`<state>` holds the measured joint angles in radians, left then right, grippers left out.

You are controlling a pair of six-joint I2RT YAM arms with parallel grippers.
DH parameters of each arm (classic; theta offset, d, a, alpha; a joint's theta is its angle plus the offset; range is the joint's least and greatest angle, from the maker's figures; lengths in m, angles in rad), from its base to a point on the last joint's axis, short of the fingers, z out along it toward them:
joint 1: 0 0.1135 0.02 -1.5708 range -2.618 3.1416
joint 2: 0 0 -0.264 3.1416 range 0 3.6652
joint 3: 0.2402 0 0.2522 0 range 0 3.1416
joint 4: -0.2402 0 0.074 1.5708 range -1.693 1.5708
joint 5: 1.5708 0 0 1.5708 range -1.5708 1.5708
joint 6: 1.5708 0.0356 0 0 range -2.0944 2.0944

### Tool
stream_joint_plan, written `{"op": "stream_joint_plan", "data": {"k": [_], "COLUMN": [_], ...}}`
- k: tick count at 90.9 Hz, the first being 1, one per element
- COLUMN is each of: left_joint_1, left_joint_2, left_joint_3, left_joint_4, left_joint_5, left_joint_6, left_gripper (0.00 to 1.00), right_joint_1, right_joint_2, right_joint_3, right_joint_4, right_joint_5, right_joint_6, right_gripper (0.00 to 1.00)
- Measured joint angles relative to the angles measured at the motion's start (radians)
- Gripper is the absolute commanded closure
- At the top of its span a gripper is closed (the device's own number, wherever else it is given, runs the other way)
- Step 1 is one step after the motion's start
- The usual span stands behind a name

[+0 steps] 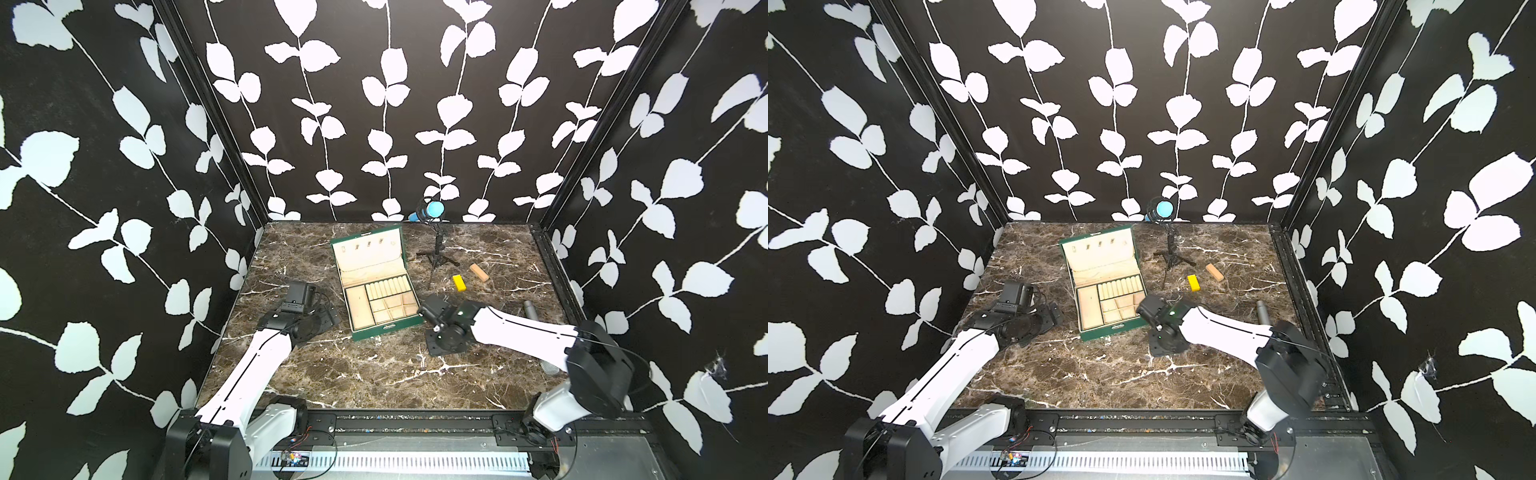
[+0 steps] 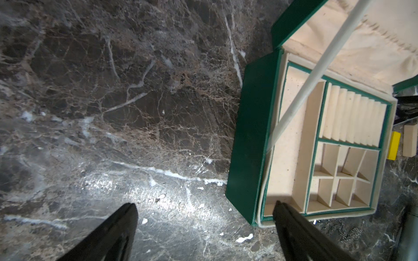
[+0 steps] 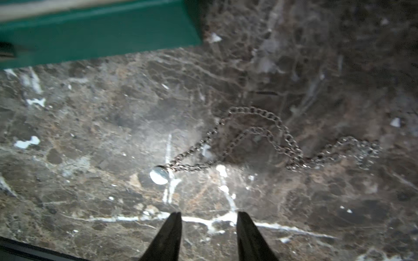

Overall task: Put jewelry chain into jewelry box
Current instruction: Pick up the necklace from the center of the board.

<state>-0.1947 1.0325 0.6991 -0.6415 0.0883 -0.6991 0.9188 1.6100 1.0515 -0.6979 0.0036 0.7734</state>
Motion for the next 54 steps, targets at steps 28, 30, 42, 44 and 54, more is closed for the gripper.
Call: {"op": "stream_joint_plan", "data": {"k": [28,30,42,44,54], "left_joint_1": [0.000,0.000,0.000,0.000,0.000], "left_joint_2": [0.008,0.009,0.015,0.015,0.015], "left_joint_3": [-0.021,-0.021,-0.021,-0.021,-0.021], "left_joint_4": [0.021,0.023,0.024,0.024,0.024], "left_joint_5": [0.016,0.018,0.025,0.025,0.026], "left_joint_6": [0.003,0.004,0.004,0.004,0.004], "left_gripper": [0.03,0.03,0.03,0.03,0.03], "right_joint_1": [0.009,0.009,0.009,0.009,0.009], "right_joint_2": [0.103,0.107,0.129,0.132,0.147], "right_joint_3": [0.037,0.039,0.042,0.042,0.042], "right_joint_4": [0.031,0.033,0.051,0.054,0.064], "right_joint_5": [-0.007,-0.010,-0.024,-0.025,-0.038], "right_joint_6": [0.005,0.005,0.005,0.005,0.005], "right_gripper": [0.71,0.72,0.74,0.75,0.77]}}
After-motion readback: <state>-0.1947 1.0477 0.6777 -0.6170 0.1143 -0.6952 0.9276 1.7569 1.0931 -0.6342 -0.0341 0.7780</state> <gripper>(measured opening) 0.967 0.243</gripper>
